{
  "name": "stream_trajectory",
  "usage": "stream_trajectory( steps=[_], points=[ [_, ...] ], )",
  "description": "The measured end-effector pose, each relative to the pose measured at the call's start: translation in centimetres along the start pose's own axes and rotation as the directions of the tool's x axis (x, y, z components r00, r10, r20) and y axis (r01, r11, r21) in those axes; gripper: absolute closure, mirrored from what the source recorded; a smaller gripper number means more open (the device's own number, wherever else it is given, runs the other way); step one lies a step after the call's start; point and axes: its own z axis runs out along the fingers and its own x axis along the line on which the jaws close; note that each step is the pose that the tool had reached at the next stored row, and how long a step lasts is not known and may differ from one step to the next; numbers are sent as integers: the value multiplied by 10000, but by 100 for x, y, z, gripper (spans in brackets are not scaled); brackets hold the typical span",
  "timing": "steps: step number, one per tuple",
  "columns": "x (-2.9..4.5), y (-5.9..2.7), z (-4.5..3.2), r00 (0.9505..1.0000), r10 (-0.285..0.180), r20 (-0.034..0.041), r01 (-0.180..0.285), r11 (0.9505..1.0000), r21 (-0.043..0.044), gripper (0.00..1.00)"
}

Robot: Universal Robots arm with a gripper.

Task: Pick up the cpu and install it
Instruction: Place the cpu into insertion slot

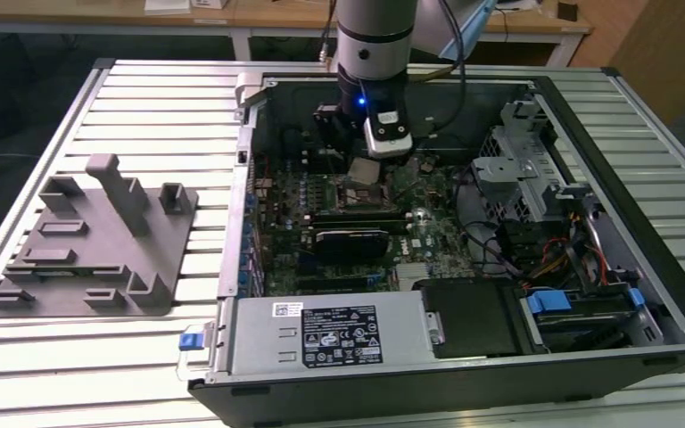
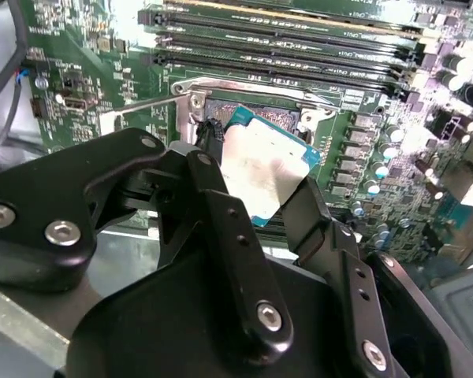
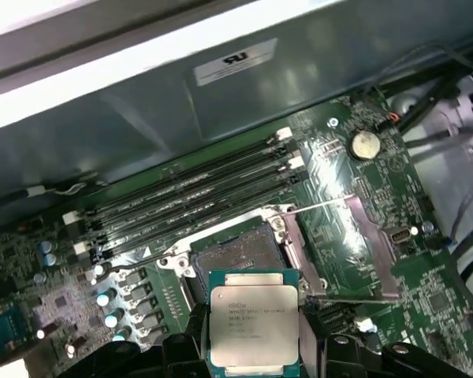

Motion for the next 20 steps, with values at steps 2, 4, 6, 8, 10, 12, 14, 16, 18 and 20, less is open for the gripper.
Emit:
stream_trajectory(
  steps=[2, 4, 6, 8, 10, 12, 14, 16, 18, 20],
  points=[
    [0, 0, 0, 9997, 228, 22, -228, 9997, 31, 46],
    [0, -1, 0, 9986, 526, 40, -526, 9986, 41, 46],
    [0, 0, 0, 9962, 868, 60, -868, 9962, 53, 46],
    [0, 0, 2, 9926, 1209, 81, -1209, 9926, 61, 46],
    [0, 0, 2, 9879, 1547, 101, -1548, 9879, 71, 46],
    [0, -1, 3, 9823, 1871, 121, -1872, 9823, 80, 46],
    [0, -1, 3, 9749, 2221, 144, -2223, 9749, 88, 46],
    [0, 0, 4, 9666, 2557, 165, -2559, 9667, 95, 46],
    [0, 0, 4, 9568, 2902, 188, -2905, 9568, 101, 46],
    [0, 0, 4, 9457, 3244, 211, -3247, 9458, 107, 46]
  ],
)
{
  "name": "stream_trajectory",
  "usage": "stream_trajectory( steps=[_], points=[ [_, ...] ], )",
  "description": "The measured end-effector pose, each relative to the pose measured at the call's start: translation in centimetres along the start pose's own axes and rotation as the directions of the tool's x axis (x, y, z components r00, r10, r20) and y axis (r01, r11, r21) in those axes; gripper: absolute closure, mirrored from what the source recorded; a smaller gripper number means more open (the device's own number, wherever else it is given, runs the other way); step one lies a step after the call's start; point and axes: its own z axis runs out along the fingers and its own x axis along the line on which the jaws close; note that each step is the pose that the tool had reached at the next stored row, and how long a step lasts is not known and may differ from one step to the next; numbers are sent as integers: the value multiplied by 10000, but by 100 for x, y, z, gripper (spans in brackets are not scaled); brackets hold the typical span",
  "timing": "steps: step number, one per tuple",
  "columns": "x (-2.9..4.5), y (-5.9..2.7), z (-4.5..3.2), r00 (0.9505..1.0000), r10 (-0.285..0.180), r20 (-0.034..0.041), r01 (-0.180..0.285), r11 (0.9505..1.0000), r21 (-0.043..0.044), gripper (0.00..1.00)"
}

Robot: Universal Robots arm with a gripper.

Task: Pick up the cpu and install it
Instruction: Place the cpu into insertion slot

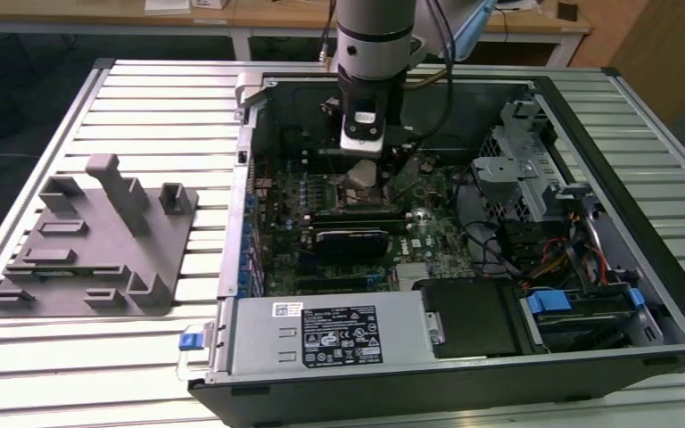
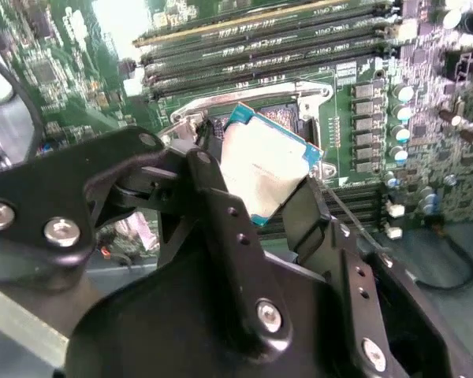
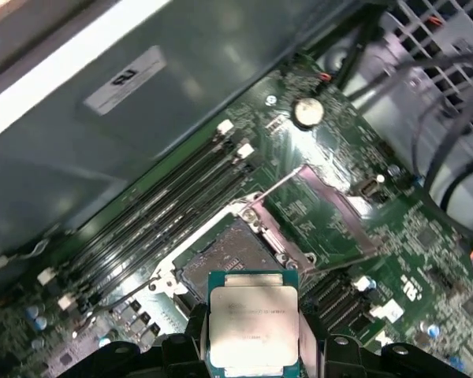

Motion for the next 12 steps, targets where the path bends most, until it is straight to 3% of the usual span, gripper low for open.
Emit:
stream_trajectory(
  steps=[3, 6, 9, 12],
  points=[
    [0, 0, 0, 9986, 526, 31, -526, 9986, 20, 46],
    [0, 0, 1, 9942, 1076, 62, -1076, 9942, 38, 46],
    [0, 0, 2, 9869, 1609, 94, -1610, 9869, 53, 46],
    [0, 0, 4, 9764, 2155, 127, -2156, 9765, 67, 46]
  ],
)
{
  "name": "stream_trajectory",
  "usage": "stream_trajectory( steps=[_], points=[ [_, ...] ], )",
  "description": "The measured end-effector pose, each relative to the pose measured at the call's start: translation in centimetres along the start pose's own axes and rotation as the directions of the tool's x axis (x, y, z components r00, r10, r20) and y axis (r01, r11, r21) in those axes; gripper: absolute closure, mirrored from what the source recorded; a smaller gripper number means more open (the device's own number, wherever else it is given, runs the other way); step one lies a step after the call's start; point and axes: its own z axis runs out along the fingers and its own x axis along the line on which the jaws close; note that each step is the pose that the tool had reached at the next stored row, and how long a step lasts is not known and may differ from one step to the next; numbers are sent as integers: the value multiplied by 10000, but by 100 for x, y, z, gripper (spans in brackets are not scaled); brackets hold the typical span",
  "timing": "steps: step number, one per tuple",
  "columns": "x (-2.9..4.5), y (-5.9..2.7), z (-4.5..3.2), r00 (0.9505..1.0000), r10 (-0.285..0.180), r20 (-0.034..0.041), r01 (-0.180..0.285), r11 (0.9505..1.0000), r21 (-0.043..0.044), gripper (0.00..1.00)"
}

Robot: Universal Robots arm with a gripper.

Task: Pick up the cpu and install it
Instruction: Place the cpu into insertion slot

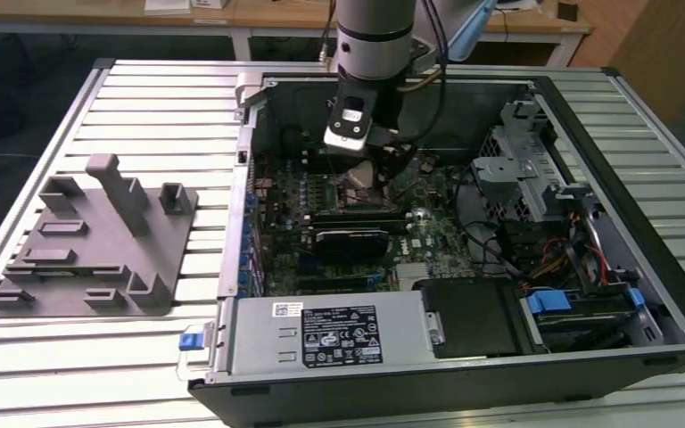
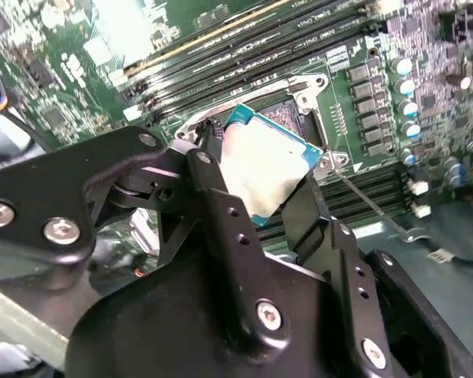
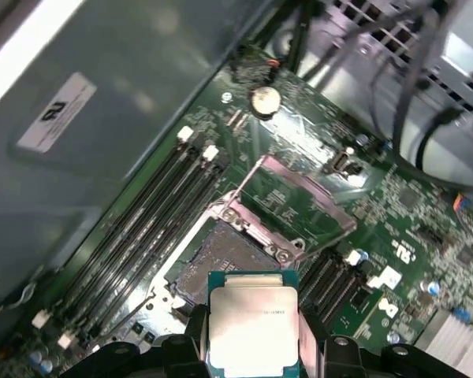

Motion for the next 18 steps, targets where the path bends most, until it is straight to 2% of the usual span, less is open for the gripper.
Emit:
stream_trajectory(
  steps=[5, 9, 14, 18],
  points=[
    [0, 0, 3, 9960, 895, 49, -896, 9960, 30, 46],
    [0, 0, 5, 9868, 1618, 91, -1619, 9868, 52, 46],
    [0, -1, 11, 9678, 2511, 147, -2512, 9679, 75, 46],
    [1, -1, 18, 9471, 3204, 191, -3206, 9472, 89, 46]
  ],
)
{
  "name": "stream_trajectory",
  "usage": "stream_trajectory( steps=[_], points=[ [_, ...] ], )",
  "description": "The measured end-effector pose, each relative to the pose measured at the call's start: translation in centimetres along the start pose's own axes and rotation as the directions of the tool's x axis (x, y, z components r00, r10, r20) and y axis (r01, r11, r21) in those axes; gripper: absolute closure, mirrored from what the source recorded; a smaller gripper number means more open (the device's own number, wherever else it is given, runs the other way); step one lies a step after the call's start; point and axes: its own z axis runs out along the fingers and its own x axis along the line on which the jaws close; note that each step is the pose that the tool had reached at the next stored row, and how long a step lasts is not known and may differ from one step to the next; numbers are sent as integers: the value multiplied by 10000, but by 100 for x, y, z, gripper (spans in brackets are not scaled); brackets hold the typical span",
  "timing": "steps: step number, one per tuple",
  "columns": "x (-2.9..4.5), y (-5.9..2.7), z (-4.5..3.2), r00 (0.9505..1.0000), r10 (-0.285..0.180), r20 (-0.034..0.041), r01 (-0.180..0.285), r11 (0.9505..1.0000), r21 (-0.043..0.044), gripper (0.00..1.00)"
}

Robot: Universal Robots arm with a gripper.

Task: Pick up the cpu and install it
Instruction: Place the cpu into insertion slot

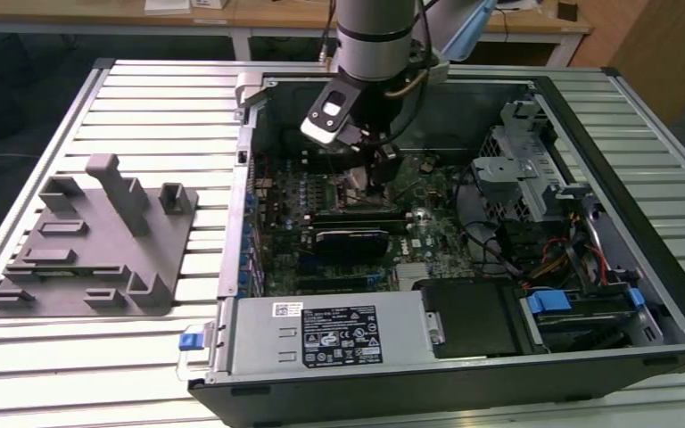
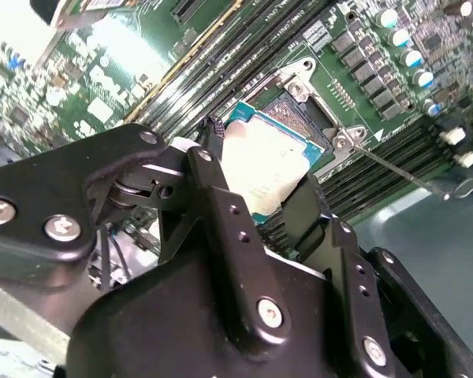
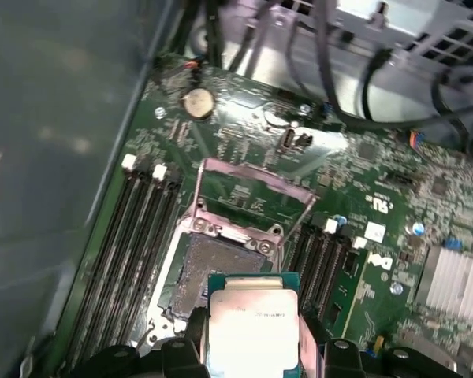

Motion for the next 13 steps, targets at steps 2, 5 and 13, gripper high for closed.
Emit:
stream_trajectory(
  steps=[2, 5, 13],
  points=[
    [0, 0, 4, 9994, 358, 19, -358, 9994, 12, 46],
    [0, -1, 6, 9962, 874, 49, -874, 9962, 30, 46],
    [1, 0, 15, 9922, 1246, 66, -1246, 9922, 38, 46]
  ],
)
